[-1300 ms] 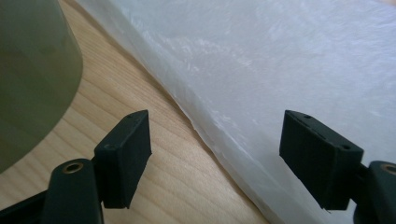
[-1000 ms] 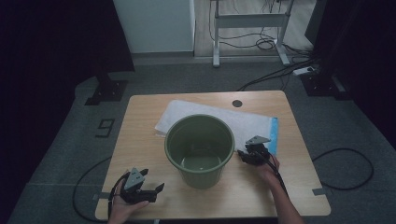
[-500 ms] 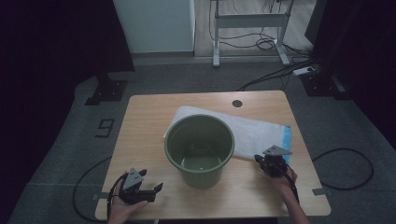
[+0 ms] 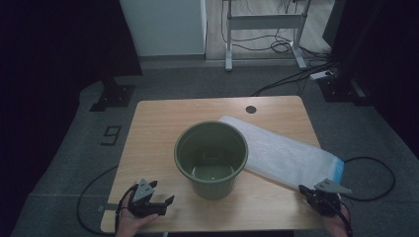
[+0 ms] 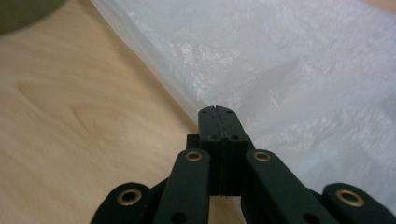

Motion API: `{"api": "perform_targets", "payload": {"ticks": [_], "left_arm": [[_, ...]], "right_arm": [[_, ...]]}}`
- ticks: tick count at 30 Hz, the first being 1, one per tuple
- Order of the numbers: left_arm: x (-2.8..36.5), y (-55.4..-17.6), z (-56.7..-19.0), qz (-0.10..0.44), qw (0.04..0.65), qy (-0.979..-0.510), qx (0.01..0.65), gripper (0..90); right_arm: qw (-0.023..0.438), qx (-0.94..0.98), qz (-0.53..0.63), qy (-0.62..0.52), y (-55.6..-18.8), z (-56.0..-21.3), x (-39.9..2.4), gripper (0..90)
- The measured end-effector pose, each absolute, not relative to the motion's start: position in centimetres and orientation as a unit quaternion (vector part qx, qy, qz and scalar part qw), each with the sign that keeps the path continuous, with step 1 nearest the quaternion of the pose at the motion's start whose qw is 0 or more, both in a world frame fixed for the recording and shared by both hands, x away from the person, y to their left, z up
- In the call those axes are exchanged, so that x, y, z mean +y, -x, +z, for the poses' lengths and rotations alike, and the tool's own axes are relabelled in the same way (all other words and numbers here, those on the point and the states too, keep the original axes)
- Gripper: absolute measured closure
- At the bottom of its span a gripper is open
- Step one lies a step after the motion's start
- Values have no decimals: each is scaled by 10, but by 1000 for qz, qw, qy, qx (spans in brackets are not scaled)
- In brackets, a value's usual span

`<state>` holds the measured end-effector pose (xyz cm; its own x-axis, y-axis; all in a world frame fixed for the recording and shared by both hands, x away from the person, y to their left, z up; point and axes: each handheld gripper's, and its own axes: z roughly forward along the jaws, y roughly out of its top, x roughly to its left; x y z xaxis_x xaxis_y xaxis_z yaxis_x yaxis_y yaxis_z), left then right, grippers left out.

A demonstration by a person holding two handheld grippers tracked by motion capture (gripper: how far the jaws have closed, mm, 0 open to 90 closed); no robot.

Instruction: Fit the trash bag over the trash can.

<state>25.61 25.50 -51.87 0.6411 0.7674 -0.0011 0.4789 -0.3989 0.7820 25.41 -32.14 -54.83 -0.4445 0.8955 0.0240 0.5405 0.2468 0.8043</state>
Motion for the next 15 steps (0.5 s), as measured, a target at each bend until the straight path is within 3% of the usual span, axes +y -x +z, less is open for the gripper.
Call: {"api": "perform_targets", "payload": {"ticks": [3,6,7,8,9,10,15], "left_arm": [[253,-256,-519,182,393,-818,379,135],[251,-256,-519,181,392,-819,378,135],[250,-256,-520,180,391,-820,377,135],[250,-256,-520,180,391,-820,377,135],[250,-257,-520,180,390,-821,377,135],[250,-257,-520,180,390,-821,376,135],[252,-257,-520,179,393,-819,377,135]], "right_arm": [[223,756,382,-483,-249,-555,-332,888],[239,748,387,-483,-249,-550,-324,610],[241,748,389,-481,-251,-547,-319,545],[241,748,389,-481,-251,-547,-319,545],[243,751,396,-470,-257,-540,-303,412],[243,753,396,-466,-262,-537,-294,365],[228,768,407,-438,-297,-529,-244,291]]}}
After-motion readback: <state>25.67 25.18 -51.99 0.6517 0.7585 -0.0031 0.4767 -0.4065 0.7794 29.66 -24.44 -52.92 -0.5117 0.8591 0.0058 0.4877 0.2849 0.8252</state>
